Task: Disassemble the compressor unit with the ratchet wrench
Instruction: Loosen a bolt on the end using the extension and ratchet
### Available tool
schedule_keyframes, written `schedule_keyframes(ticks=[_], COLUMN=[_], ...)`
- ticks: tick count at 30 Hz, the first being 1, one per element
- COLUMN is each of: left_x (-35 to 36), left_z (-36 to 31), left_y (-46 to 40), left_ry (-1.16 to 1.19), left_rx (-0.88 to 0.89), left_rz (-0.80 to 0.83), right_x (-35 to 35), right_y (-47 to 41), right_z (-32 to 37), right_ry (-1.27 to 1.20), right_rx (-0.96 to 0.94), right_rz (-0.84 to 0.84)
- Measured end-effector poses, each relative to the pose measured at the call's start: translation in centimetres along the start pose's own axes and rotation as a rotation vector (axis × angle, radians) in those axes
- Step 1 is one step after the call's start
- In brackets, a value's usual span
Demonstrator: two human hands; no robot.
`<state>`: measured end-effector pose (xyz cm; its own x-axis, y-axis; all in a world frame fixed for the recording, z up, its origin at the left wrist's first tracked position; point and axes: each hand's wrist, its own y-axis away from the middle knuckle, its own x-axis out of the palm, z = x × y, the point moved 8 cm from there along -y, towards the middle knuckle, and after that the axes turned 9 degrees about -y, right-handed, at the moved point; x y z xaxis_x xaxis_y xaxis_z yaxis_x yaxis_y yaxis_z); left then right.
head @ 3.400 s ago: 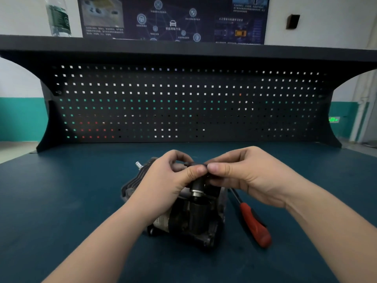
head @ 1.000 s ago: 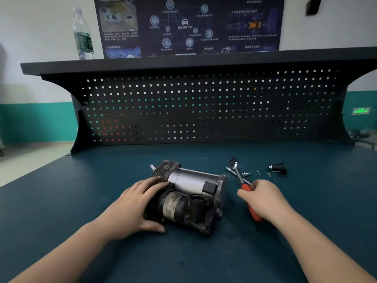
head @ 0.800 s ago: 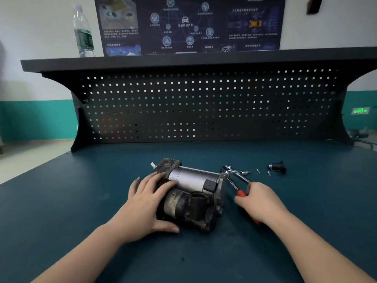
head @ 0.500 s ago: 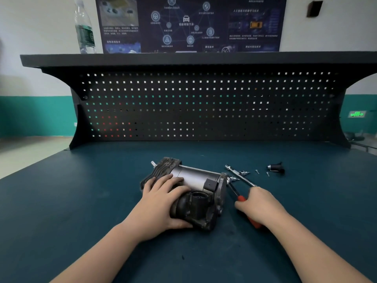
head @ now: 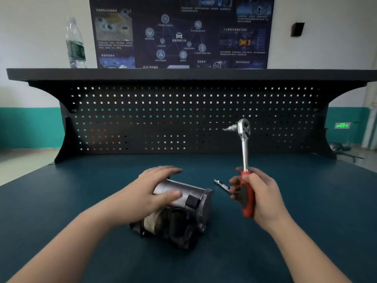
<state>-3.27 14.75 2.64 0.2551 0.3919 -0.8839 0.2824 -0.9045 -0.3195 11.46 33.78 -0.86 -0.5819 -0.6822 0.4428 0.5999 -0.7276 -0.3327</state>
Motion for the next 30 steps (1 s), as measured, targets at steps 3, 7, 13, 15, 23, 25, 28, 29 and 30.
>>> schedule_keyframes(ticks=[3,7,13,15,23,25,28,29,30], left_x=[-0.9,1.5,5.0,5.5,6.3,6.3,6.1,6.0,5.8], left_z=[-4.4,-10.3,-11.8,-11.4,-10.4,-10.8,-10.9,-10.8,-10.8], left_y=[-3.3,-7.6,-12.1,-12.4,-12.2,-12.2,-12.2,-12.2,-12.2], left_ry=[0.432,0.366,0.086,0.071,0.121,0.106,0.042,0.017,-0.004], left_rx=[0.033,0.185,0.193,0.169,0.172,0.205,0.214,0.213,0.212], left_rz=[-0.205,-0.260,-0.107,-0.119,-0.229,-0.251,-0.256,-0.256,-0.260], right_x=[1.9,1.7,-1.7,-1.9,-2.0,-2.3,-3.0,-3.2,-3.2], right_y=[0.4,0.8,-0.1,-0.8,-0.4,-0.5,-0.9,-0.9,-0.9], right_z=[1.7,2.3,1.3,0.3,-0.7,-0.6,-0.6,-0.5,-0.5], right_ry=[-0.152,-0.191,0.005,-0.036,-0.404,-0.364,-0.203,-0.174,-0.166], right_rx=[0.044,0.329,0.597,0.575,0.624,0.595,0.523,0.511,0.501], right_rz=[0.223,0.321,0.370,0.335,0.220,0.154,0.048,0.033,0.028])
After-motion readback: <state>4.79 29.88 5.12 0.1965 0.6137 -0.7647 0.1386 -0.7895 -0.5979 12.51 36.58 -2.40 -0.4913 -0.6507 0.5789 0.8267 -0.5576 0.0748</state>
